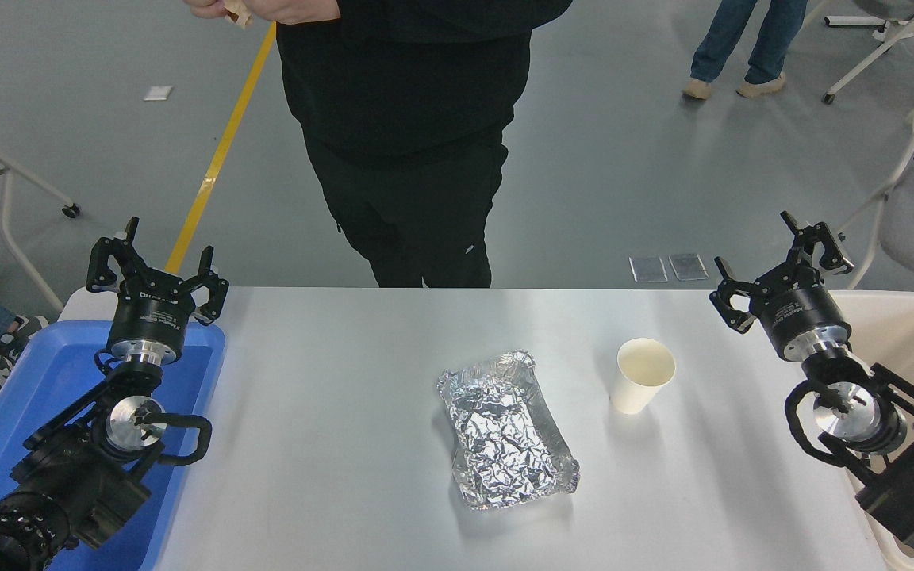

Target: Pick up paper cup place in dustbin

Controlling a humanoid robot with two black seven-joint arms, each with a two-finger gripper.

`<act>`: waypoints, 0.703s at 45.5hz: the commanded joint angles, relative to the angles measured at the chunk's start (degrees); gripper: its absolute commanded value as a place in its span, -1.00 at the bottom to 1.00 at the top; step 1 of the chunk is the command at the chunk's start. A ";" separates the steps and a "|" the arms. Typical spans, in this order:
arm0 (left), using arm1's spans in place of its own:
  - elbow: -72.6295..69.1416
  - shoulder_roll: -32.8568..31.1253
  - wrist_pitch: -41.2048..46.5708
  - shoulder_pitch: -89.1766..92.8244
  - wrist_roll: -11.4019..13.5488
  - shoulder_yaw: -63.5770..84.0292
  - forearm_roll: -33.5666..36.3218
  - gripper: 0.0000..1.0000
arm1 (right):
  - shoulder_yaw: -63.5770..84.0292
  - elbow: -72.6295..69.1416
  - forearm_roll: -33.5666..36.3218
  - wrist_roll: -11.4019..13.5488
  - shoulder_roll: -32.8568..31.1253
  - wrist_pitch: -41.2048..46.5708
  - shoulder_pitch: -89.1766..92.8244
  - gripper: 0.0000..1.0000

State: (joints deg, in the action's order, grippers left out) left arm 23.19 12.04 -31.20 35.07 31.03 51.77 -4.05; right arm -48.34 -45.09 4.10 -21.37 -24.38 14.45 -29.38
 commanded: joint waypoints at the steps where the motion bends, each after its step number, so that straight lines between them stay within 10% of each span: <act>1: 0.01 0.00 0.08 0.00 0.00 0.09 0.00 0.98 | 0.00 0.00 -0.05 0.01 0.13 -0.04 0.03 1.00; 32: 0.01 0.00 0.08 0.09 0.00 0.00 0.00 0.98 | 1.67 0.18 -0.06 0.19 0.30 -0.13 -1.82 1.00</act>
State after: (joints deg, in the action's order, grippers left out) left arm 23.20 12.04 -31.11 35.07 31.03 51.77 -4.05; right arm -46.93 -45.09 4.05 -21.19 -24.12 14.32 -30.15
